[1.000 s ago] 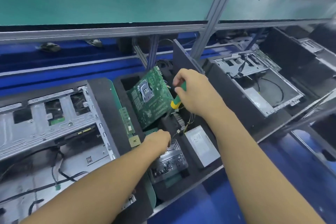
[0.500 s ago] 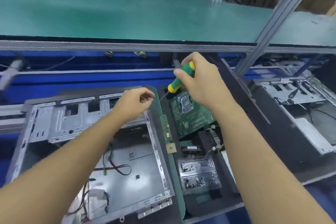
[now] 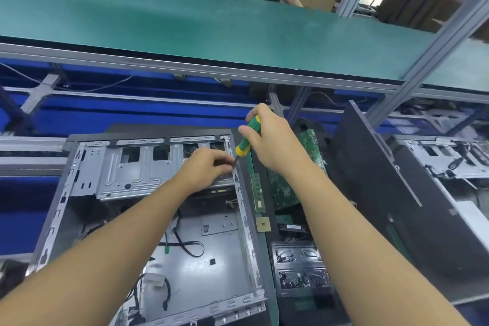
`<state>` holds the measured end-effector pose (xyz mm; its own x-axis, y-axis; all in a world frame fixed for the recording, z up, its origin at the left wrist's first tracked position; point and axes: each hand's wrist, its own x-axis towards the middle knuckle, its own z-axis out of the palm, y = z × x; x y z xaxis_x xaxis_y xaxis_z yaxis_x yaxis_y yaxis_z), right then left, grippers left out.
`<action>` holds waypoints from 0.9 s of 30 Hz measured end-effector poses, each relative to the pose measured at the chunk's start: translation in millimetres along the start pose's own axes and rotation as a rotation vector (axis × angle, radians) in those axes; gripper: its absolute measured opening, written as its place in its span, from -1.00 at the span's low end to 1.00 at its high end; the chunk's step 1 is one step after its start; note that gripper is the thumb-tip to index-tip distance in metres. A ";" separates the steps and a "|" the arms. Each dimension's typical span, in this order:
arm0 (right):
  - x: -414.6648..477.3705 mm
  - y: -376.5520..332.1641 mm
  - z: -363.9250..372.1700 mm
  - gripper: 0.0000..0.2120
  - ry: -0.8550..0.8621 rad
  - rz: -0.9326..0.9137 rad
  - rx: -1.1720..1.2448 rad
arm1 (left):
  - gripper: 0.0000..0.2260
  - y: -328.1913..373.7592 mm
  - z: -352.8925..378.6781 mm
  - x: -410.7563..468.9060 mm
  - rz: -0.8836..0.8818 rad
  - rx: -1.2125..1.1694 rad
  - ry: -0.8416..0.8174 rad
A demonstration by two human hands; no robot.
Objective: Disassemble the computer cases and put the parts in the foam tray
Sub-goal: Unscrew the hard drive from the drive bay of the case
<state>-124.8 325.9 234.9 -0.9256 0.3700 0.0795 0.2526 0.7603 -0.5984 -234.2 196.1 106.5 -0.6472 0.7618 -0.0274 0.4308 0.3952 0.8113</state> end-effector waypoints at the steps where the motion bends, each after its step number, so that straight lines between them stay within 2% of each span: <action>1: 1.5 1.1 1.0 -0.85 -0.004 0.005 -0.006 | -0.86 -0.9 0.9 0.8 0.001 -0.006 0.008; 4: 5.2 2.7 4.3 -0.82 -0.020 0.005 -0.015 | -0.86 -4.8 1.7 3.7 0.002 -0.005 0.050; 7: 7.3 1.3 6.2 -0.80 -0.041 -0.005 -0.045 | -0.78 -8.8 0.2 6.1 -0.029 -0.003 0.036; 12: 12.7 -6.1 2.5 -0.78 -0.077 -0.047 -0.110 | -0.88 -12.7 -2.9 12.3 -0.028 0.031 0.035; 18: 16.9 -8.0 3.6 -0.75 -0.091 -0.050 -0.132 | -0.88 -14.2 -1.9 14.2 -0.021 0.029 0.006; 23: 17.7 -7.7 3.2 -0.75 -0.094 -0.073 -0.157 | -0.89 -15.0 1.0 12.3 -0.009 0.000 0.044; 27: 18.5 -10.9 1.5 -0.69 -0.129 -0.082 -0.258 | -0.86 -14.3 -0.5 10.6 -0.010 -0.021 0.012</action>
<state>-145.1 323.7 241.8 -0.9699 0.2436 0.0075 0.2236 0.9016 -0.3702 -247.5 198.3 94.9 -0.6586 0.7520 -0.0287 0.4114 0.3917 0.8230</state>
